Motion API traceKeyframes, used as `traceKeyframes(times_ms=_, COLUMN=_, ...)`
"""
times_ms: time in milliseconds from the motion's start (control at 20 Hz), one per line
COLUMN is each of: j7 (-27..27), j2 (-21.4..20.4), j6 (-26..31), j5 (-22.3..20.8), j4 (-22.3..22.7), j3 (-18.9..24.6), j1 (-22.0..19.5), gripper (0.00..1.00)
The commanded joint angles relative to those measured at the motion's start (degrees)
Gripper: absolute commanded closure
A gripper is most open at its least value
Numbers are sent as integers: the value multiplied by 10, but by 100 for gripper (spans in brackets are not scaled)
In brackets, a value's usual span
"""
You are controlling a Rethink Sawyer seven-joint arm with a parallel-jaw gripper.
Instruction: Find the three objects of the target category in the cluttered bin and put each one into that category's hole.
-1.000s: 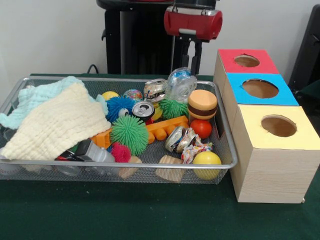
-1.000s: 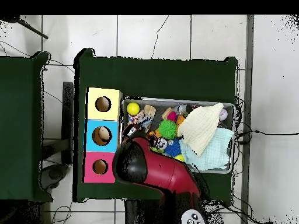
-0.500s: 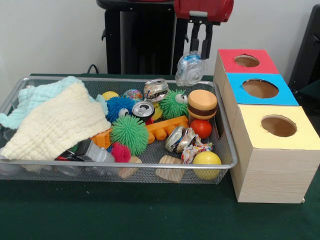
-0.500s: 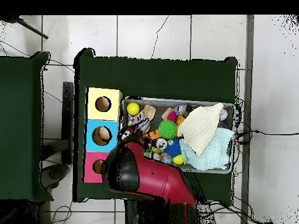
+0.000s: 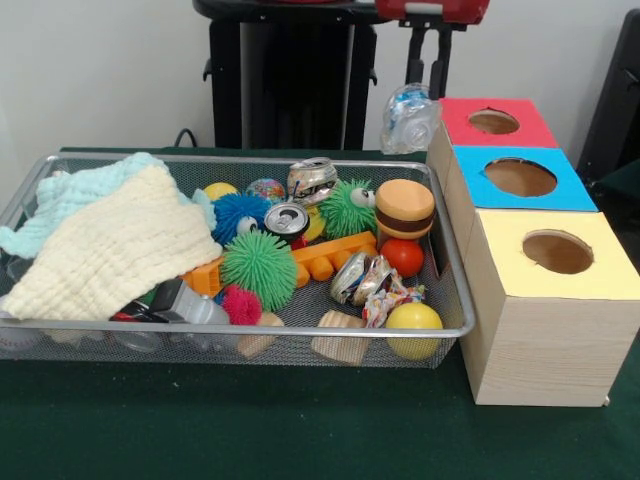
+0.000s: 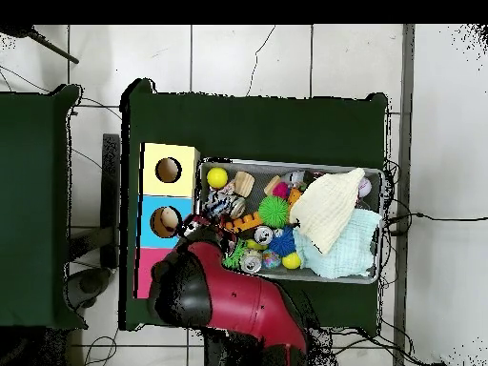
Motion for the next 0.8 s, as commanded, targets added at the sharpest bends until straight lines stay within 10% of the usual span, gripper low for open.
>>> traceKeyframes(times_ms=50, j7=67, j2=-5, j6=60, j5=-5, j4=53, j3=41, j1=15, gripper=100)
traceKeyframes(times_ms=800, j7=93, j2=5, j6=8, j5=2, j4=112, j3=54, j1=57, gripper=100)
